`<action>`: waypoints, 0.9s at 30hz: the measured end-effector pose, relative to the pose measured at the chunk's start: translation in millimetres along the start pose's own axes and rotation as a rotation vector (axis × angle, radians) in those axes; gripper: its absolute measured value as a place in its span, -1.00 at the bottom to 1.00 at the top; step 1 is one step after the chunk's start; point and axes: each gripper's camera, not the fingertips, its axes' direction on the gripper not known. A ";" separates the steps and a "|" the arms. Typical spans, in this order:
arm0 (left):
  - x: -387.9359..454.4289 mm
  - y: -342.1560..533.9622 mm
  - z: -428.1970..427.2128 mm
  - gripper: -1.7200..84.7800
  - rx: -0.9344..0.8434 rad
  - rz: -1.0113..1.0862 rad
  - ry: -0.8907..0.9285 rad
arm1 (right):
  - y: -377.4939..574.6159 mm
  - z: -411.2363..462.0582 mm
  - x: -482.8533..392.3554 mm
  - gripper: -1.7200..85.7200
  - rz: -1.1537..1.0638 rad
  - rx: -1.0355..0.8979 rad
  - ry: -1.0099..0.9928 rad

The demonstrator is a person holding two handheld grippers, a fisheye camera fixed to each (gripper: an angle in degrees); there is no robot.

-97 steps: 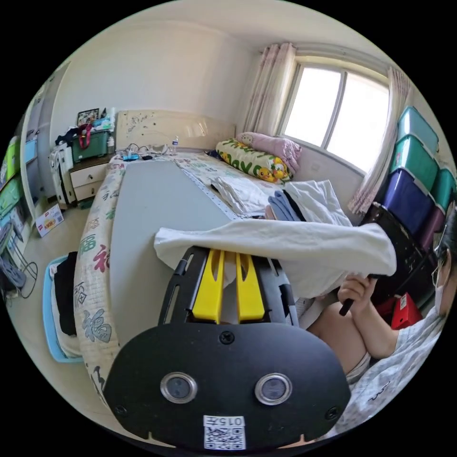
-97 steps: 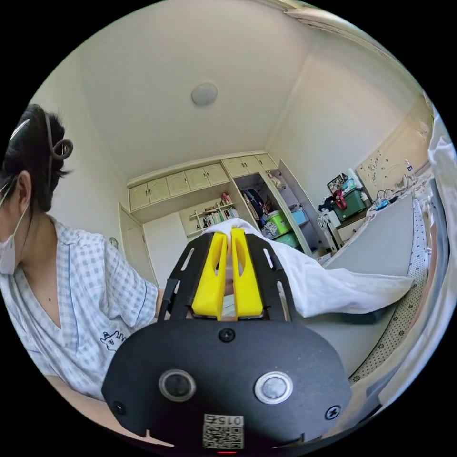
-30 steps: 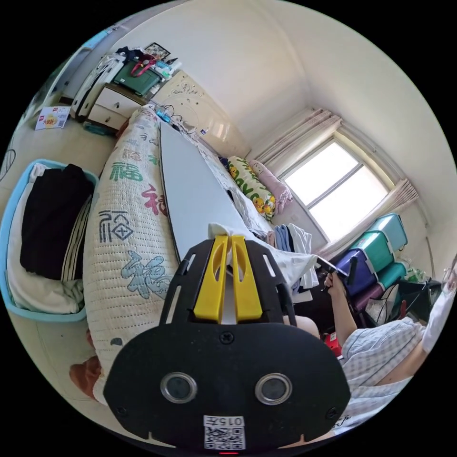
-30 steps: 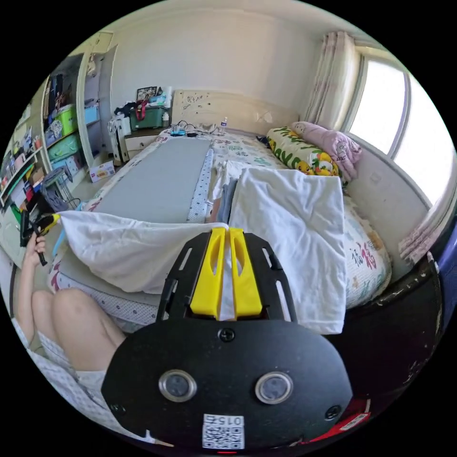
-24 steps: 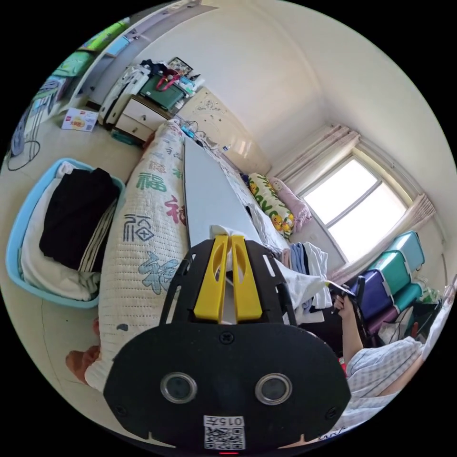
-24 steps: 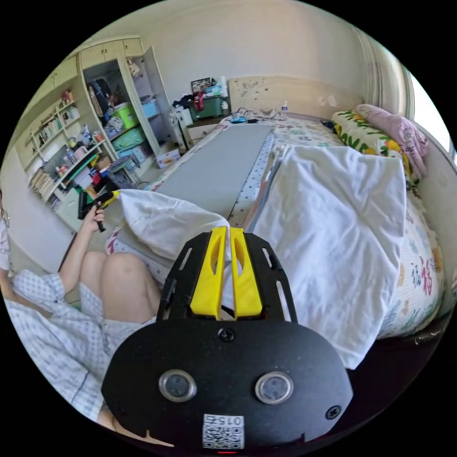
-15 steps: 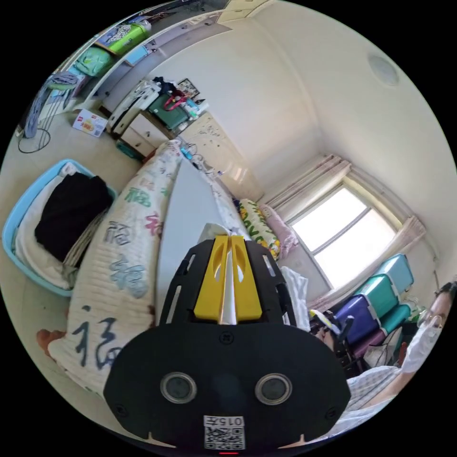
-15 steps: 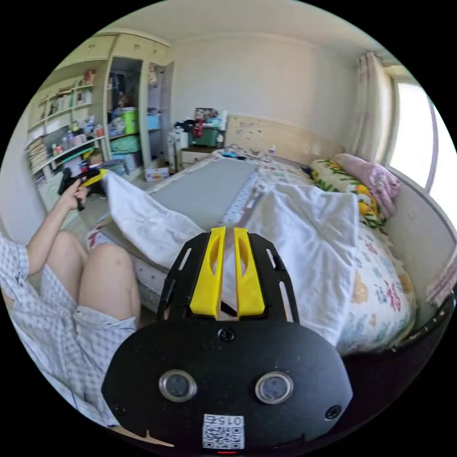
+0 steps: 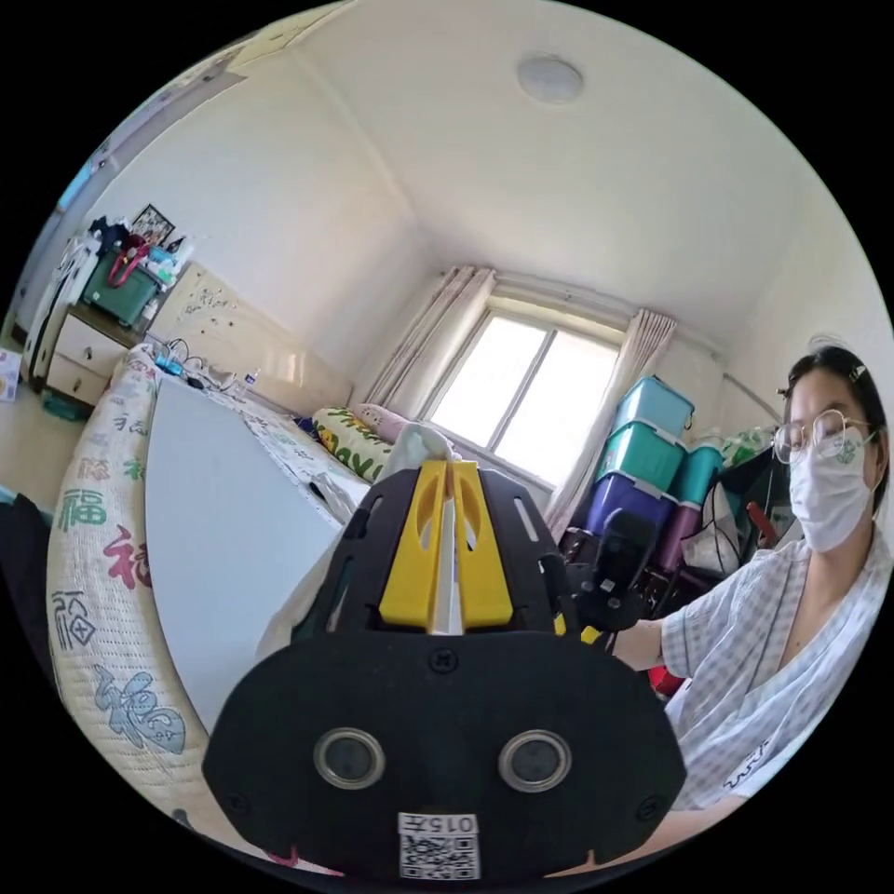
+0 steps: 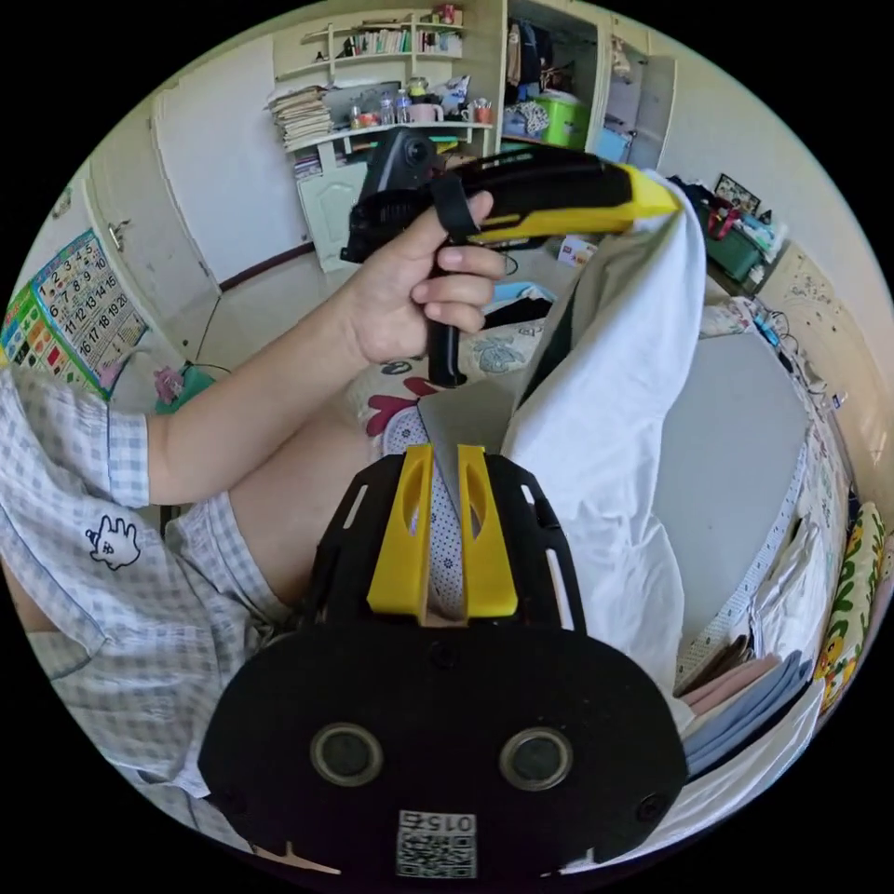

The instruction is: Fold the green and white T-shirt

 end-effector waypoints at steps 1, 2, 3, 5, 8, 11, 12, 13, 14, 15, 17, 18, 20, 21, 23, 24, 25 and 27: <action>-4.0 0.7 -2.1 -0.98 0.007 -0.002 0.001 | -2.3 4.5 8.2 -0.86 0.010 -0.002 0.012; -12.5 3.3 -6.2 -0.98 0.027 -0.011 0.004 | -5.4 12.1 27.1 -0.90 0.038 -0.019 0.053; -22.2 6.9 -9.4 -0.98 0.043 -0.031 0.015 | -6.4 18.7 49.2 -0.93 0.074 -0.045 0.106; -36.7 11.1 -11.9 -0.98 0.048 -0.070 0.047 | -3.2 25.6 87.3 -0.97 0.154 -0.073 0.175; -47.9 8.2 -7.7 -0.98 -0.052 -0.078 0.032 | 8.7 21.4 156.3 -0.98 0.336 -0.048 0.272; -46.6 8.6 2.6 -0.98 -0.142 -0.053 -0.092 | 32.9 -16.6 208.1 -0.97 0.599 0.174 0.175; -48.6 10.8 3.7 -0.98 -0.129 -0.071 -0.126 | 43.6 -35.8 209.2 -0.95 0.631 0.307 0.139; -50.5 11.5 3.9 -0.98 -0.120 -0.085 -0.134 | 47.6 -43.9 206.8 -0.94 0.634 0.363 0.122; -55.2 12.8 3.8 -0.98 -0.098 -0.114 -0.133 | 50.6 -56.0 197.4 -0.91 0.604 0.443 0.092; -60.0 14.0 3.2 -0.98 -0.065 -0.141 -0.121 | 45.8 -61.9 182.7 -0.87 0.535 0.482 0.064; -65.3 15.2 3.4 -0.98 -0.022 -0.173 -0.092 | 25.9 -55.2 157.0 -0.74 0.420 0.446 0.058; -64.7 14.5 6.1 -0.98 -0.016 -0.168 -0.076 | 6.5 -40.5 141.1 -0.67 0.346 0.353 0.086; -57.7 12.2 14.4 -0.97 -0.024 -0.130 -0.068 | -18.0 -11.9 125.6 -0.64 0.270 0.218 0.125; -51.7 11.1 22.7 -0.97 -0.040 -0.097 -0.067 | -25.9 1.5 121.6 -0.66 0.258 0.204 0.146; -46.0 10.3 37.4 -0.97 -0.080 -0.056 -0.050 | -26.8 13.5 124.0 -0.78 0.269 0.217 0.200; -45.7 10.0 45.9 -0.96 -0.101 -0.047 -0.027 | -20.5 17.2 128.4 -0.91 0.263 0.207 0.226; -46.3 9.9 49.3 -0.95 -0.108 -0.049 -0.020 | -14.8 16.3 131.8 -0.92 0.267 0.212 0.230; -50.1 10.4 55.8 -0.91 -0.078 -0.065 -0.019 | 21.8 -3.1 163.5 -0.95 0.402 0.312 0.204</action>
